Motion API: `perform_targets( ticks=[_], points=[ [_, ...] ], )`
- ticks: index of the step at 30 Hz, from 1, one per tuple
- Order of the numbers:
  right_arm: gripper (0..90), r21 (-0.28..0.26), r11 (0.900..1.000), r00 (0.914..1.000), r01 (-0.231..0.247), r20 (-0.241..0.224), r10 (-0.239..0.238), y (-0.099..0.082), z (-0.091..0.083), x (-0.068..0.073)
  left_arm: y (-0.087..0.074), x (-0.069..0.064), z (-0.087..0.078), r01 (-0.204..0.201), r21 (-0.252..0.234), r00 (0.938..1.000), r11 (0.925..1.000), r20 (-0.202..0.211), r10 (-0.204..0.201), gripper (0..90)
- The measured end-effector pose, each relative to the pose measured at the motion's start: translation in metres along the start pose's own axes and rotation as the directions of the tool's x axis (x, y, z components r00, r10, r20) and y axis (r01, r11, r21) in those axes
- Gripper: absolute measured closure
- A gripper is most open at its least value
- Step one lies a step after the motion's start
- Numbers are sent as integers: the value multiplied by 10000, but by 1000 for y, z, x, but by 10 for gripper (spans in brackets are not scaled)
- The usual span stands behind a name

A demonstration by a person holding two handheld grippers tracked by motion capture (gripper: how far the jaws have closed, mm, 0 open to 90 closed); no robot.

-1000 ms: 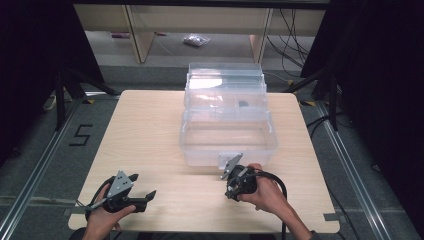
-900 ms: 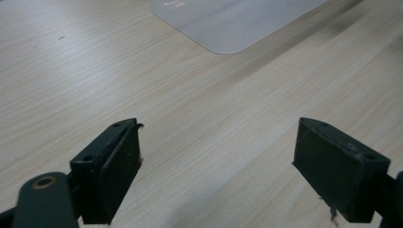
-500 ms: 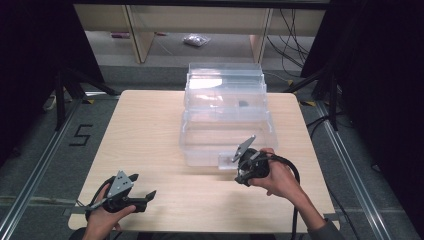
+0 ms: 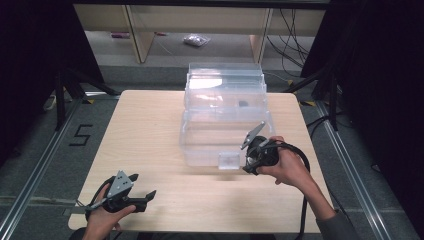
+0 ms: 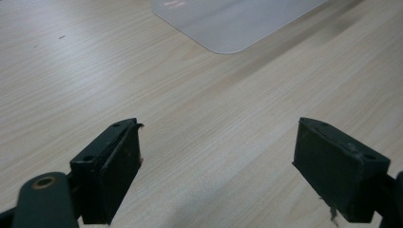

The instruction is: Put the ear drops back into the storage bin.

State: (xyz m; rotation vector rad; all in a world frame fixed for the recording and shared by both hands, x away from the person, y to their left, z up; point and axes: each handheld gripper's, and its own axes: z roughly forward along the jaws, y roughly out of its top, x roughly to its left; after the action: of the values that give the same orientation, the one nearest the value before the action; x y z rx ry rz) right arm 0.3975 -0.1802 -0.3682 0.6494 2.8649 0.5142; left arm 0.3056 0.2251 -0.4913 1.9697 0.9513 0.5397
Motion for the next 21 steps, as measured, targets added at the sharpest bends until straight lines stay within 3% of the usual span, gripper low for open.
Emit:
perform_targets(
  ticks=[17, 21],
  points=[
    [599, 203, 9975, 9954, -679, 688, 664, 8, -29, -38, 0, 0, 0, 25, -15, 10000, 10000, 2, -25, 154],
    [599, 299, 9927, 9904, -1167, 783, 1141, 10, -30, -47, 0, 0, 0, 26, -9, 10000, 10000, 9, -26, 154]
  ],
)
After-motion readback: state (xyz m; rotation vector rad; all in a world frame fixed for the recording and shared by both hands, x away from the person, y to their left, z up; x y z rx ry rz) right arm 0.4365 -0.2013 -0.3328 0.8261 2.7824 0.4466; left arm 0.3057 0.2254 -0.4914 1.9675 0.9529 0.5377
